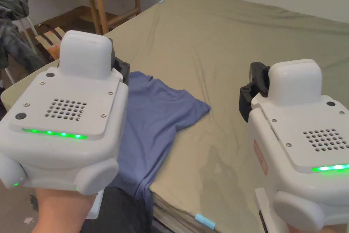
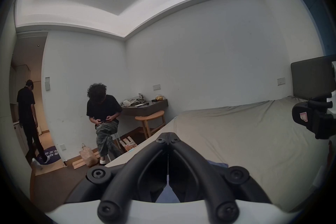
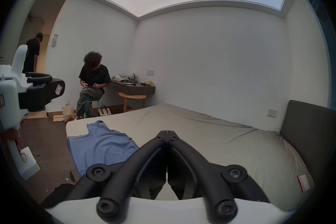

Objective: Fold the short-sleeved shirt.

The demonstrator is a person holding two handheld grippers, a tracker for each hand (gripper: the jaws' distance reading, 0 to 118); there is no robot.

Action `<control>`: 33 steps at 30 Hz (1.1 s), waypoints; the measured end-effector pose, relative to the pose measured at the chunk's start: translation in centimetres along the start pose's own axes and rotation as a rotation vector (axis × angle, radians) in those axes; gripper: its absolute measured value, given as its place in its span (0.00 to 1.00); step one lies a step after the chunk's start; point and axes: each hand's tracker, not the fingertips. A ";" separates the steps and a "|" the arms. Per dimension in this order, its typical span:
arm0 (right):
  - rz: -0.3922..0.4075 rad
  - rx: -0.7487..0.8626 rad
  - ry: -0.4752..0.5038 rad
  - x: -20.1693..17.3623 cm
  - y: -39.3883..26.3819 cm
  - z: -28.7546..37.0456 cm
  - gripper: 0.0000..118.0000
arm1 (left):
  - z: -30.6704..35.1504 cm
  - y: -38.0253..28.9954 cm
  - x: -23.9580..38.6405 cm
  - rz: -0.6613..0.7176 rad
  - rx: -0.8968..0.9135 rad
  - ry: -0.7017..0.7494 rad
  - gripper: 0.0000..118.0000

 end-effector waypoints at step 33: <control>0.077 -0.251 -0.076 3.6 -6.1 -8.1 0.01 | -28.3 -25.1 3.9 -0.004 -0.933 -0.183 0.99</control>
